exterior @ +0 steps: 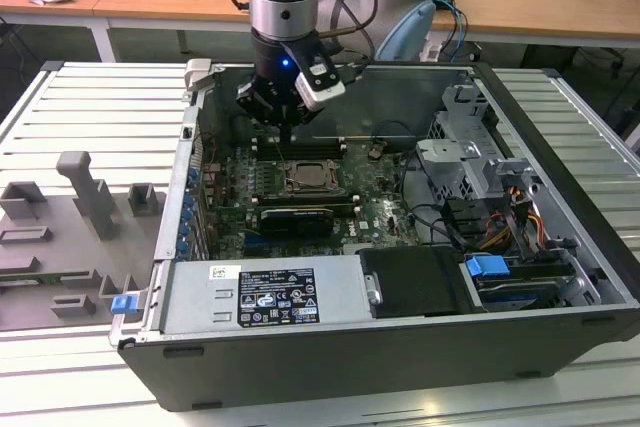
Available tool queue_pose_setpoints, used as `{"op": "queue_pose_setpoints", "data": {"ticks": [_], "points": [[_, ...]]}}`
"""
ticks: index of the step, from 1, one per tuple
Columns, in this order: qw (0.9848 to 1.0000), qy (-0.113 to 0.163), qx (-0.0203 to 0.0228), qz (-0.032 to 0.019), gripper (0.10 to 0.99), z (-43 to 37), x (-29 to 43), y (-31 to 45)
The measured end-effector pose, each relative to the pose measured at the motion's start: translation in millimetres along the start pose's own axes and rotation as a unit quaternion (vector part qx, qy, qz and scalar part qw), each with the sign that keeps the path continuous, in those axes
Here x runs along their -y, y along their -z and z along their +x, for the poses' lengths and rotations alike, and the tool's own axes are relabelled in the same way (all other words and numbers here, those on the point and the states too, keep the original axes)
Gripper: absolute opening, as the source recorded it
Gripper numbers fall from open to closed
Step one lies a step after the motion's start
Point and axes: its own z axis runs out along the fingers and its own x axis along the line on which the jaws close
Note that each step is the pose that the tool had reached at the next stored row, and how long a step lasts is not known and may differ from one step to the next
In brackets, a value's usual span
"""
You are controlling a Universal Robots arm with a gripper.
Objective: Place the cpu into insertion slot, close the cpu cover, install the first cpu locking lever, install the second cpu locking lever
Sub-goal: 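Install the first cpu locking lever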
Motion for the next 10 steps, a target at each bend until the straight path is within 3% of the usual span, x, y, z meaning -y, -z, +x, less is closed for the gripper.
{"op": "queue_pose_setpoints", "data": {"ticks": [10], "points": [[1.0, 0.0, 0.0, 0.0, 0.106, 29.3, -0.3, -0.6]]}}
